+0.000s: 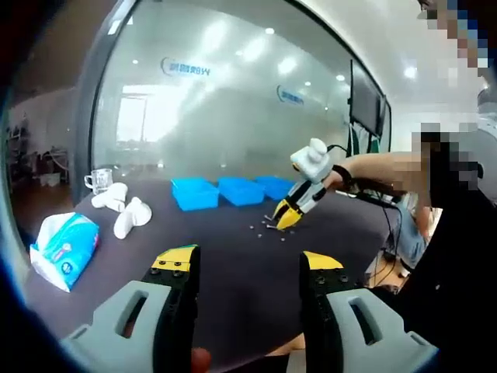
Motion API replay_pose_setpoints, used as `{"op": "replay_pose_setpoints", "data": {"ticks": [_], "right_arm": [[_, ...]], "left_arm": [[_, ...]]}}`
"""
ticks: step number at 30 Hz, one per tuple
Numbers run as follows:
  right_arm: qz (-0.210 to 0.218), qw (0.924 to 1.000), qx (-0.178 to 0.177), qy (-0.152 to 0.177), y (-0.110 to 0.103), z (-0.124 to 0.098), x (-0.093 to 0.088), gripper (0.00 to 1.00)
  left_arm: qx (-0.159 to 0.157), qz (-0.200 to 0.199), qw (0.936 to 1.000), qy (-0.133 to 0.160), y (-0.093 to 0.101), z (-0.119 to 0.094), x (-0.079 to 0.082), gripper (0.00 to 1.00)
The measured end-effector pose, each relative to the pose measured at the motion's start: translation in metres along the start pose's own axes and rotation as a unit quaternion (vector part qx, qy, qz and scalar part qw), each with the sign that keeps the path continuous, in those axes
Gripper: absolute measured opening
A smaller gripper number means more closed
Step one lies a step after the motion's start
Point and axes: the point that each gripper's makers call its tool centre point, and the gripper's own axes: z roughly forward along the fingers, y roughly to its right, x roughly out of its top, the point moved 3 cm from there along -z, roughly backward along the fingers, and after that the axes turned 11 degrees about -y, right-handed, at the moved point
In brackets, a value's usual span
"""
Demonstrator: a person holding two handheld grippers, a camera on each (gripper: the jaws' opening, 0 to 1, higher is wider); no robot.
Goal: Sort the screws, nuts, and washers into the corresponding bins
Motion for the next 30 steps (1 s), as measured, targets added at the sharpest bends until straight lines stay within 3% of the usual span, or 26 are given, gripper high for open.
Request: {"op": "replay_pose_setpoints", "data": {"ticks": [17, 23, 30], "right_arm": [[0.001, 0.9992, 0.017, -0.037, 0.009, 0.013, 0.000, 0.11], [0.003, 0.9988, 0.021, -0.044, 0.008, 0.015, 0.001, 0.00], [0.002, 0.9986, 0.019, -0.049, 0.006, 0.014, 0.001, 0.00]], "left_arm": [[0.001, -0.001, 1.0000, 0.001, -0.002, -0.003, -0.003, 0.51], [0.004, -0.001, 1.0000, 0.003, -0.003, -0.004, -0.001, 0.51], [0.007, -0.001, 1.0000, 0.003, -0.002, -0.005, -0.002, 0.51]]}}
